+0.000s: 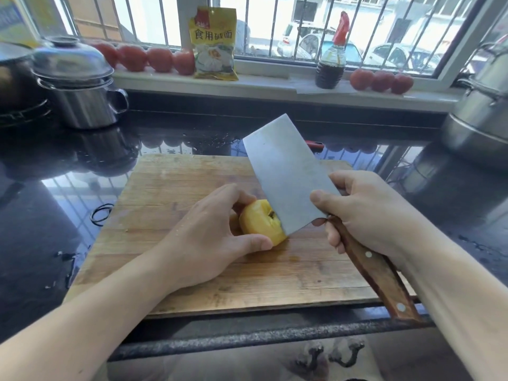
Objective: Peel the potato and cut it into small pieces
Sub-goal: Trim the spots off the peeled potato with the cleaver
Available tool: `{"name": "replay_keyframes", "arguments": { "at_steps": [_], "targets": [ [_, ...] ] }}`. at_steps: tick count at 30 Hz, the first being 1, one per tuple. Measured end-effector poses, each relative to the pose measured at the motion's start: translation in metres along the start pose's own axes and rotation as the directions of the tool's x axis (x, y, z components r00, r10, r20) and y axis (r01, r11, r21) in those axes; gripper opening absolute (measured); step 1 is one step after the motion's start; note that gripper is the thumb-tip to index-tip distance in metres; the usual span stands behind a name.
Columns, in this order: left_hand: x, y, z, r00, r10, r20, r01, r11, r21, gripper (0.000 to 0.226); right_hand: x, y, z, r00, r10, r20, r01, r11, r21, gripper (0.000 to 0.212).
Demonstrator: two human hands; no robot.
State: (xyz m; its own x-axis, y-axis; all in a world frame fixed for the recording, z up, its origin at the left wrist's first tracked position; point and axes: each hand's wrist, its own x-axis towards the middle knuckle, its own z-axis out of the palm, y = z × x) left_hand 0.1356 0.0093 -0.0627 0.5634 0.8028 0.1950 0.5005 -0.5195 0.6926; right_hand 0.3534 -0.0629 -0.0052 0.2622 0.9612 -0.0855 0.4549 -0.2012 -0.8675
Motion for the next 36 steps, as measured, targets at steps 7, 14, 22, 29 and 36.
{"name": "replay_keyframes", "arguments": {
  "at_steps": [7, 14, 22, 29, 36],
  "targets": [
    [-0.001, 0.001, 0.002, 0.999, 0.002, -0.032, -0.002, 1.0, 0.009, 0.052, 0.006, -0.007, 0.008, 0.996, -0.073, -0.053, 0.064, 0.987, -0.151, 0.011],
    [-0.002, 0.001, 0.001, 0.999, -0.021, -0.026, 0.021, 1.0, -0.021, 0.049, 0.016, 0.011, 0.003, 0.998, 0.029, 0.059, -0.037, 0.99, 0.139, 0.01],
    [-0.001, -0.001, 0.003, 0.998, -0.05, -0.049, 0.048, 0.998, -0.032, 0.052, 0.033, 0.003, -0.008, 0.983, 0.059, 0.174, -0.066, 0.997, 0.035, 0.01],
    [-0.002, -0.001, 0.003, 0.997, -0.063, -0.046, 0.063, 0.998, 0.002, 0.051, 0.022, 0.013, -0.002, 0.997, -0.029, 0.071, 0.033, 0.998, -0.058, 0.012],
    [-0.001, 0.0, 0.001, 0.997, -0.063, -0.054, 0.063, 0.998, 0.011, 0.048, 0.032, 0.0, -0.005, 0.995, 0.014, 0.099, -0.008, 0.998, -0.058, 0.009]
  ]
}}
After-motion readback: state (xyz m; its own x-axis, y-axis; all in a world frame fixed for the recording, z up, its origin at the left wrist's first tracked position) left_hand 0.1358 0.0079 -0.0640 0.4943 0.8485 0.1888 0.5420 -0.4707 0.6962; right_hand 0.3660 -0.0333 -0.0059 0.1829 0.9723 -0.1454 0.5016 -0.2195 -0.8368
